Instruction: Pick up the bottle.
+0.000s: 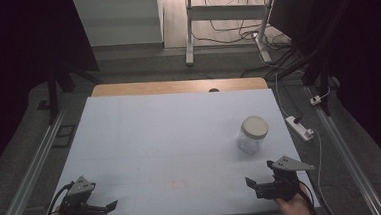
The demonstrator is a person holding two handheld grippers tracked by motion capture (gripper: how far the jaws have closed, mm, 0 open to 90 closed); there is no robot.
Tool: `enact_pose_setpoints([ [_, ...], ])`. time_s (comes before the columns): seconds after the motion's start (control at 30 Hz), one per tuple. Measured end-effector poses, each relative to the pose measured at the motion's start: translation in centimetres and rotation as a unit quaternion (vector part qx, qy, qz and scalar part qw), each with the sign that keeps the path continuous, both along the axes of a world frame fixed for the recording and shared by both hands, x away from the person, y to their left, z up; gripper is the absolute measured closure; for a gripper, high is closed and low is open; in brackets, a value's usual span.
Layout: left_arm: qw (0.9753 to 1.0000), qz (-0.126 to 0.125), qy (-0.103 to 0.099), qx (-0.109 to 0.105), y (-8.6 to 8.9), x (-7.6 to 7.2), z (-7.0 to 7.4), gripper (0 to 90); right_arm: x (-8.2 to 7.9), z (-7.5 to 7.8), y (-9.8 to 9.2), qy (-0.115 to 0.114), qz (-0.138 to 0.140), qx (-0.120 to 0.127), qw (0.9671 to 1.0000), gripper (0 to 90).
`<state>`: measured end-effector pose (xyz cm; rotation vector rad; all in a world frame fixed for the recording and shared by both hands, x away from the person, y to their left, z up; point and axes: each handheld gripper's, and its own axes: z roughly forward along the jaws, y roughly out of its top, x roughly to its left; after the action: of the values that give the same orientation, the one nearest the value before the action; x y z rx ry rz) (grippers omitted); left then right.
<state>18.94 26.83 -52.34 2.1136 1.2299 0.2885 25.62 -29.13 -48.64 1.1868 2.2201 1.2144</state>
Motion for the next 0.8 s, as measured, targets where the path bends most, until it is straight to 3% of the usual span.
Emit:
enact_pose_setpoints([
  [0.13,1.0,0.001,0.001,-0.003,0.1,0.0,0.0,0.0,0.6,0.1,0.1,0.03,-0.008,0.016,0.9994,0.0],
  [0.2,1.0,0.001,0.003,-0.003,0.0,0.1,0.0,0.0,0.9,0.1,0.2,0.032,-0.014,0.008,0.9994,0.0],
  [0.47,1.0,0.001,0.005,-0.005,0.1,0.1,-0.1,0.0,2.1,0.3,1.4,0.02,-0.027,-0.039,0.9987,0.0],
  [0.8,1.0,0.001,0.007,-0.005,0.1,0.1,-0.1,0.0,3.9,0.8,1.2,0.012,-0.043,-0.031,0.9985,0.0],
])
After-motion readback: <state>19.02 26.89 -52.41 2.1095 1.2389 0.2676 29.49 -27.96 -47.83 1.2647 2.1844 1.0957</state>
